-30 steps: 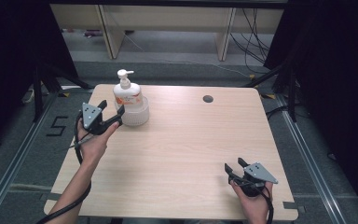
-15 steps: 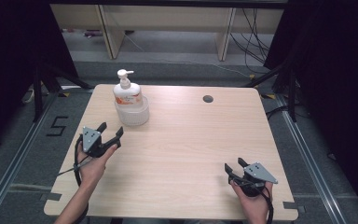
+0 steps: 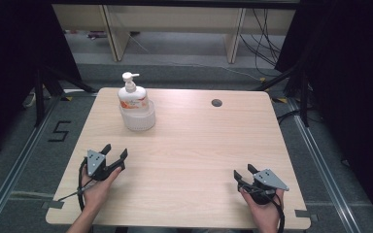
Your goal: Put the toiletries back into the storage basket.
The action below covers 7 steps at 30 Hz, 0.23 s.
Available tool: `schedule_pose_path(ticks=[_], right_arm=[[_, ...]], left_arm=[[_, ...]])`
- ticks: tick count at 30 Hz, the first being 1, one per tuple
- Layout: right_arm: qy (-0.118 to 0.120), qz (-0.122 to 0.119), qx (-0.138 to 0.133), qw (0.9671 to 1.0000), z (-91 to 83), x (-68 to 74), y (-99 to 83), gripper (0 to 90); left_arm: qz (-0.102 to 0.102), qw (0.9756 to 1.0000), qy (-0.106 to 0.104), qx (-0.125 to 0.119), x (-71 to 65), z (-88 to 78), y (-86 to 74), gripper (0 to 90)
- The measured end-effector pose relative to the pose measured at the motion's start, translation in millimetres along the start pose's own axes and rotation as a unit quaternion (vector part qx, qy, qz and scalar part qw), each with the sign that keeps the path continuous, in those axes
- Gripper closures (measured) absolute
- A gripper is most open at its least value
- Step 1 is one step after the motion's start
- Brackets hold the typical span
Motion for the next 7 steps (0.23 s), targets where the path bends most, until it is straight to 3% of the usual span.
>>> schedule_pose_path(ticks=[7], right_arm=[[-0.001, 0.0, 0.0, 1.0, -0.1, -0.3, -0.1, 40.9]], left_arm=[[0.004, 1.0, 0.003, -0.007, -1.8, -0.3, 0.3, 32.4]])
Point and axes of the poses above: each handheld gripper's, and its own axes: z roughly forward along the jaws, y roughly out of its top, x roughly to its left, the point moved 5 cm from there along z, roughly forward along the jaws, and after that the axes turned 4 degrees about -z, right-handed, at the moved point
